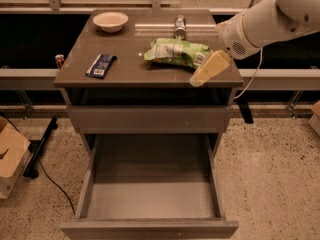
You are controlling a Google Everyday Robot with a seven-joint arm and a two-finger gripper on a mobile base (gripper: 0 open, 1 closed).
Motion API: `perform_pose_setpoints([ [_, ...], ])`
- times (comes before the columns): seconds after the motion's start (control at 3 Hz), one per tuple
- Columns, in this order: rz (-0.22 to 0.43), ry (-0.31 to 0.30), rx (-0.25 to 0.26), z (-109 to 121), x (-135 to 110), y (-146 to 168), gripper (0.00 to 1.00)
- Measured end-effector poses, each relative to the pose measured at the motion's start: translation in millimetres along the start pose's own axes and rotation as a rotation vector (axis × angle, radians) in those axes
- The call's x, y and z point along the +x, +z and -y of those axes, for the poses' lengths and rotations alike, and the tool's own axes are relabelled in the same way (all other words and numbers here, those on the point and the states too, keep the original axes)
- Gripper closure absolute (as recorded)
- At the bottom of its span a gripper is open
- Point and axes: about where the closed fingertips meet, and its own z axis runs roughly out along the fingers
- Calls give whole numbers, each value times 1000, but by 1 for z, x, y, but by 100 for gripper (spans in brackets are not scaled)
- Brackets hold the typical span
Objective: Place green rice chip bag into middle drawer
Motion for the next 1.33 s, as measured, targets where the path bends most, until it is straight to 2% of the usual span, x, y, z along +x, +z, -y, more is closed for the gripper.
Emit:
perform_pose_setpoints([
  [0.33,64,65,14,37,1,40,0],
  [0.67,88,99,19,62,3,62,0],
  [1.0,91,150,-8,84,10,95,0],
  [1.33,82,195,-43,95,15,126,0],
])
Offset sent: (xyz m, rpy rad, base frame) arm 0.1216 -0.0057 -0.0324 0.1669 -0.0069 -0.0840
